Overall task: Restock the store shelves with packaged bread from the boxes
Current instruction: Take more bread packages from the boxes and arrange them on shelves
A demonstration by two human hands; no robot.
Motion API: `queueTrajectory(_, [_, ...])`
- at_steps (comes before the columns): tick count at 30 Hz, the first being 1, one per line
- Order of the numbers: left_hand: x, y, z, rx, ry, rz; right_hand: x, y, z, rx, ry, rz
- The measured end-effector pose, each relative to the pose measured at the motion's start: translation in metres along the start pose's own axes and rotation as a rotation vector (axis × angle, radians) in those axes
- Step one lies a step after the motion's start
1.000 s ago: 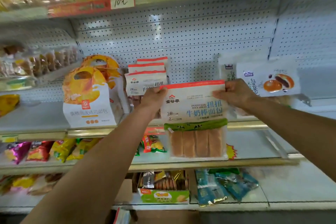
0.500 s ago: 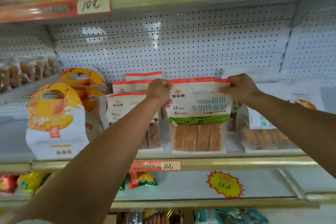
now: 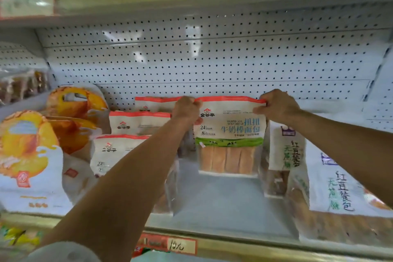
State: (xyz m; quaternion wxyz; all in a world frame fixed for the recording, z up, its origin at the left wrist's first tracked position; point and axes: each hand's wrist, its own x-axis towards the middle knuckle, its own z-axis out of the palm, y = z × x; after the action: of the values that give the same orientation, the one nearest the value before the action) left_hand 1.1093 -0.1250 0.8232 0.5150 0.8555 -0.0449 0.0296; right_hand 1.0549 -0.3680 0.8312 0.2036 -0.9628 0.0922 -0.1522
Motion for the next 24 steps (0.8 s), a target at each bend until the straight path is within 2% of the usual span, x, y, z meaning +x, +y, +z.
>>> queueTrajectory(8, [0.047, -0.01, 0.028, 0.11, 0.099, -0.056, 0.047, 0.008, 0.026, -0.171, -0.05, -0.034])
queueTrajectory(15, [0.065, -0.022, 0.041, 0.191, 0.137, -0.099, 0.066, 0.011, 0.042, -0.217, -0.079, -0.021])
queueTrajectory(24, [0.066, -0.03, 0.044, -0.03, 0.123, -0.171, 0.068, 0.008, 0.051, -0.215, -0.094, -0.058])
